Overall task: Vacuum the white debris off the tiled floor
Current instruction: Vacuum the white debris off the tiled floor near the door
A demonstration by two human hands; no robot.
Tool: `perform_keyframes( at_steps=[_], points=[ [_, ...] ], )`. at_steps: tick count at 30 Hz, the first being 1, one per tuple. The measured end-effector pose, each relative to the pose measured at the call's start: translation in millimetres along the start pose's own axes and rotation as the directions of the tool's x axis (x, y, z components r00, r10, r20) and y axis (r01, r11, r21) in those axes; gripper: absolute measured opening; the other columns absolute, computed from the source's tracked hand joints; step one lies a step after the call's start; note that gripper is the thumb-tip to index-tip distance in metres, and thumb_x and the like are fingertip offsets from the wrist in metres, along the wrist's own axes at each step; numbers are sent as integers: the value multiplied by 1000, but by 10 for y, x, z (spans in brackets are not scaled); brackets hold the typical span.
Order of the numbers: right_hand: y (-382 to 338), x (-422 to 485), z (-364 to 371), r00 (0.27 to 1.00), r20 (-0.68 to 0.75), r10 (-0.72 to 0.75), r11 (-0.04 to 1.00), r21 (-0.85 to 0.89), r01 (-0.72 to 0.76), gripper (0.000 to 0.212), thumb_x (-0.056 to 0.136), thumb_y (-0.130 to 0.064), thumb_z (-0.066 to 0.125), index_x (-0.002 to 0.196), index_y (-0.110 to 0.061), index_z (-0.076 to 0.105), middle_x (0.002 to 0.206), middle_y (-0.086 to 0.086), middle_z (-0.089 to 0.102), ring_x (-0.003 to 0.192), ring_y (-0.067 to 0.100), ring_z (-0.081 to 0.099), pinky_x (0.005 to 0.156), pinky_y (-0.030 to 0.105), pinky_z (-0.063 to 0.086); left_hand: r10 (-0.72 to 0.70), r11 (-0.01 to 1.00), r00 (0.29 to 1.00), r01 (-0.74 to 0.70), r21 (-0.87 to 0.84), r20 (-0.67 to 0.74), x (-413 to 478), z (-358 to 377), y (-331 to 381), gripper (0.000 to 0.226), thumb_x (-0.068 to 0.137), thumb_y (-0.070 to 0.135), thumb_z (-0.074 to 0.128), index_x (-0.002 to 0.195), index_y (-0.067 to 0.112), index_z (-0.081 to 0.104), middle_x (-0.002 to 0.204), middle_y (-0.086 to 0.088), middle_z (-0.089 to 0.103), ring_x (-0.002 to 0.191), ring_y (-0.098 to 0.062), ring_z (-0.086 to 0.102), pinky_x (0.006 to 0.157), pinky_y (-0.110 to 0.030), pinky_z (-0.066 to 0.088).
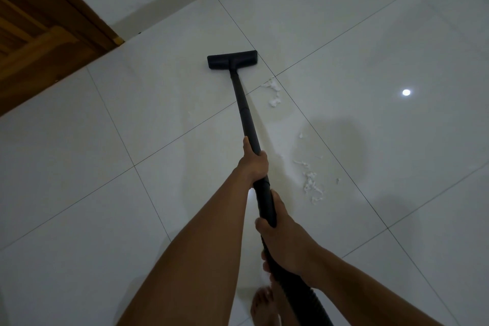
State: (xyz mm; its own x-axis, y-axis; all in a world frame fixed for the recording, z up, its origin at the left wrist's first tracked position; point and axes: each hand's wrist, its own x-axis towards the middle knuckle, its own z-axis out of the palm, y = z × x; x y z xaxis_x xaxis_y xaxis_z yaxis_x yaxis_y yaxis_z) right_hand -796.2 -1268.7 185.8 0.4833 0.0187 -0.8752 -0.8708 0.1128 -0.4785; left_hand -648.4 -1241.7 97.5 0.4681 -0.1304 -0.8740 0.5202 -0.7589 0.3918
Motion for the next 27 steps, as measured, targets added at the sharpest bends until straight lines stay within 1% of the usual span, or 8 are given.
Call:
perform_keyframes(
  at_steps=[6,10,14,18,20,22,25,27],
  points=[
    [-187,191,-124,1000,-5,12,1000,-6,-12,69,107,-27,44,156,-51,0,81,14,61,55,17,61,60,36,61,3,1000,1000,-3,-14,-20,176,-49,207,70,108,30,33,156,40,-16,141,-13,48,99,-26,53,97,-48,52],
    [-285,225,-184,1000,1,5,1000,-9,-5,68,107,-26,43,156,-52,3,79,13,61,54,17,60,52,31,57,14,1000,1000,-14,-11,-25,259,-92,289,70,108,30,34,157,39,-16,142,-12,48,99,-27,53,100,-50,51],
    [-349,98,-166,1000,17,19,1000,6,-19,66,106,-25,44,153,-53,8,79,14,60,55,18,61,54,32,57,7,1000,1000,-7,-7,-15,150,-124,302,71,107,29,34,157,38,-16,137,-12,50,96,-26,54,94,-48,53],
    [-472,-214,-130,999,49,14,999,42,-16,64,106,-22,43,153,-51,11,76,14,59,54,19,61,54,33,57,-33,999,999,33,3,27,-115,-203,360,72,106,27,35,157,38,-15,121,-10,50,87,-24,57,79,-43,56],
    [-584,-362,-129,998,62,10,998,69,-14,59,106,-22,42,152,-48,15,72,13,59,52,20,60,51,32,55,-61,998,997,60,9,55,-254,-270,445,73,106,23,36,157,38,-14,122,-12,51,81,-24,57,69,-40,55],
    [-718,-480,-140,997,74,21,995,97,-28,56,106,-22,42,150,-47,19,69,12,59,50,20,59,49,31,53,-80,997,994,79,22,75,-375,-349,549,75,105,21,37,157,37,-15,128,-14,51,81,-25,58,72,-41,55],
    [-933,-594,-192,995,90,37,993,112,-47,53,107,-23,43,151,-43,21,67,12,59,46,19,58,46,30,52,-86,996,993,83,34,86,-506,-446,693,77,103,18,36,157,36,-15,131,-16,51,85,-27,59,85,-45,57],
    [-1050,-634,-222,994,96,52,991,119,-63,54,107,-22,44,152,-41,21,66,12,59,44,18,58,45,29,52,-89,996,992,86,36,91,-558,-499,779,78,102,17,36,157,35,-16,132,-17,52,84,-27,59,86,-45,57]
  ],
)
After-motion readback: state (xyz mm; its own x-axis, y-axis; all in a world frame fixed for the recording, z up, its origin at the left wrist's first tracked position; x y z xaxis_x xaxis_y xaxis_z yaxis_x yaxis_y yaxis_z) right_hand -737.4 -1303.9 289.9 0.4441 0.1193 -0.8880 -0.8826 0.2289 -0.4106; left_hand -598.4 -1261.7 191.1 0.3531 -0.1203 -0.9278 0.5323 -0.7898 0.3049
